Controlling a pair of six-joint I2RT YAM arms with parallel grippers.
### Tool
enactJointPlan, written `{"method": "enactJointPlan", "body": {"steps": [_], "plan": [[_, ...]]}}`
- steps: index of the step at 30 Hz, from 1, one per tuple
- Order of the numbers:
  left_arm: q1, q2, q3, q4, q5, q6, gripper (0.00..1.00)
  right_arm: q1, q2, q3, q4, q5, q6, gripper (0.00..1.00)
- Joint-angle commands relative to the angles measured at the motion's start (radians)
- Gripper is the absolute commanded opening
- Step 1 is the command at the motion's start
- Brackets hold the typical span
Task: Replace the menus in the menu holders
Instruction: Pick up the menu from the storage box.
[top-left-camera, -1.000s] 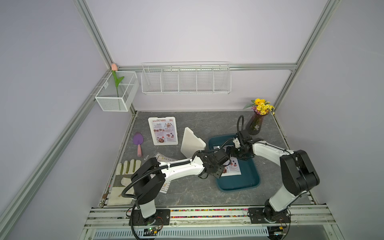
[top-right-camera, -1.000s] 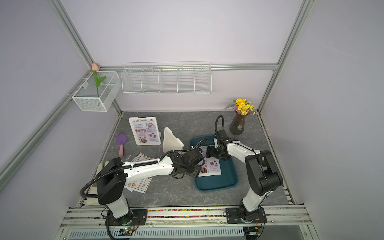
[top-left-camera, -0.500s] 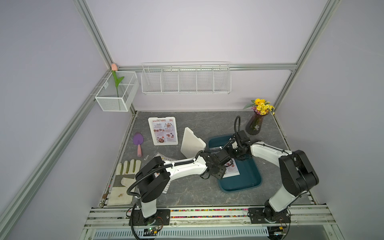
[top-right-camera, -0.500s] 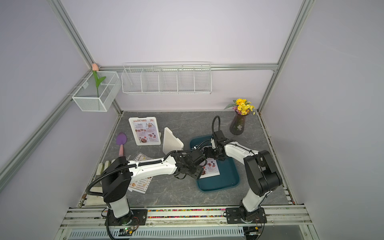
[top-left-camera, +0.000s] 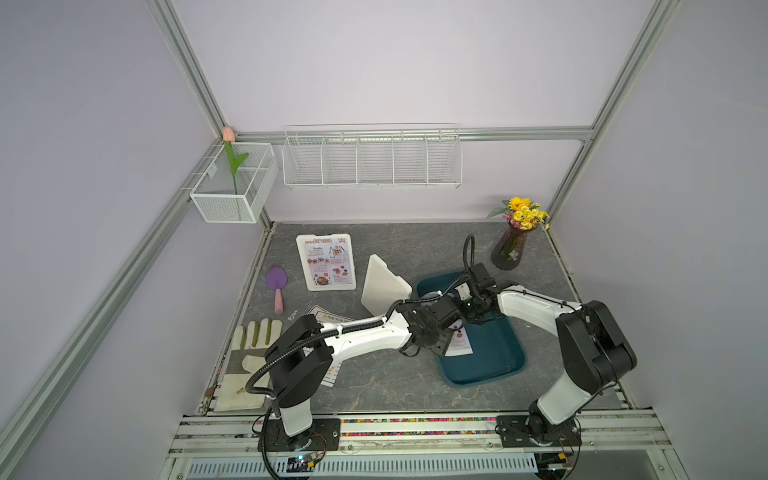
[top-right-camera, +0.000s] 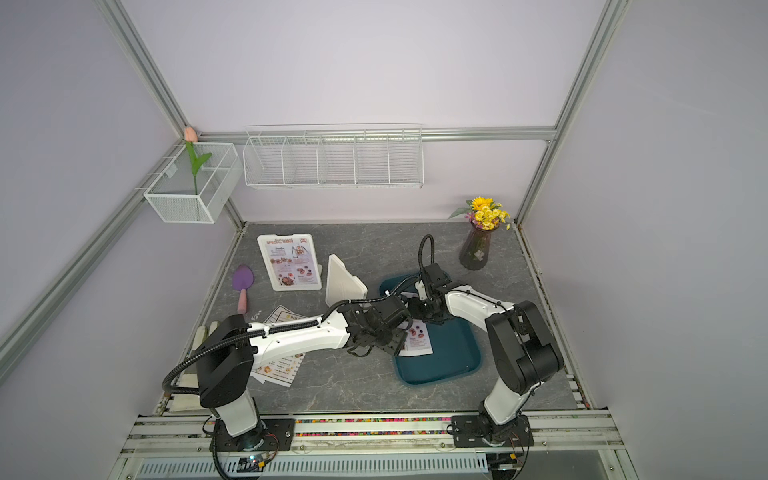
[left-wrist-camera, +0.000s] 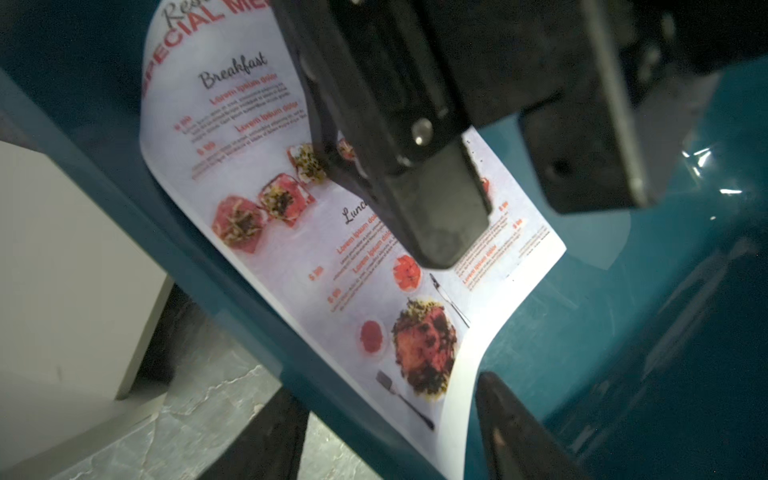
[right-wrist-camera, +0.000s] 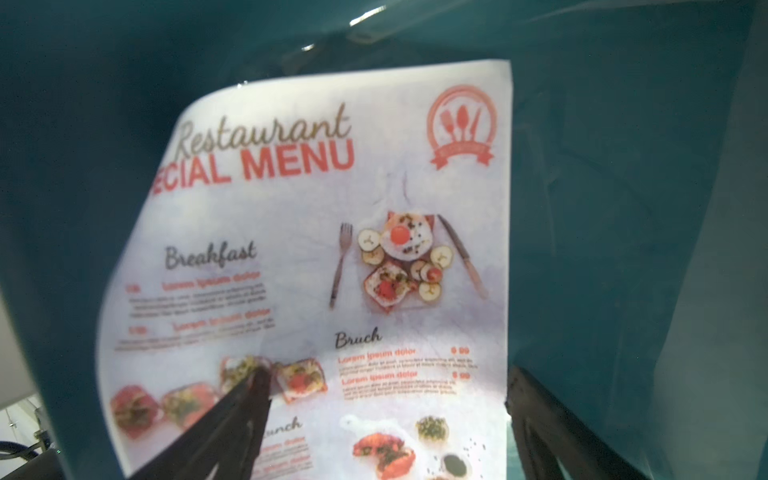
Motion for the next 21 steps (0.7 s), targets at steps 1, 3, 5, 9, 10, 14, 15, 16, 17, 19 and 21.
{"method": "enactJointPlan", "body": {"steps": [1,3,5,9,10,14,15,16,17,19,21], "plan": [[0.003,-0.035,0.024,0.089,-0.022,-0.012,0.66,0.016,-0.009,-0.045,-0.063,-0.057,0.039,0.91],[0.008,-0.038,0.020,0.093,-0.030,-0.015,0.66,0.016,-0.019,-0.047,-0.060,-0.067,0.041,0.91],[0.011,-0.040,0.018,0.102,-0.039,-0.019,0.66,0.016,-0.025,-0.048,-0.057,-0.076,0.044,0.91],[0.014,-0.033,0.030,0.114,-0.045,-0.018,0.63,0.016,-0.025,-0.045,-0.058,-0.076,0.044,0.91],[0.014,-0.028,0.033,0.116,-0.046,-0.019,0.62,0.016,-0.022,-0.044,-0.057,-0.077,0.042,0.91],[0.014,-0.018,0.039,0.106,-0.055,-0.023,0.57,0.015,-0.008,-0.042,-0.057,-0.070,0.040,0.91],[0.015,-0.020,0.036,0.104,-0.061,-0.025,0.55,0.016,-0.007,-0.042,-0.055,-0.070,0.039,0.91],[0.014,-0.023,0.032,0.101,-0.068,-0.029,0.53,0.016,-0.004,-0.042,-0.054,-0.070,0.039,0.91],[0.014,-0.029,0.030,0.097,-0.077,-0.030,0.51,0.016,-0.004,-0.042,-0.054,-0.069,0.039,0.91],[0.015,-0.037,0.033,0.084,-0.091,-0.031,0.46,0.016,-0.001,-0.042,-0.055,-0.067,0.036,0.90],[0.014,-0.041,0.038,0.075,-0.101,-0.030,0.43,0.016,0.001,-0.039,-0.057,-0.064,0.035,0.91]]}}
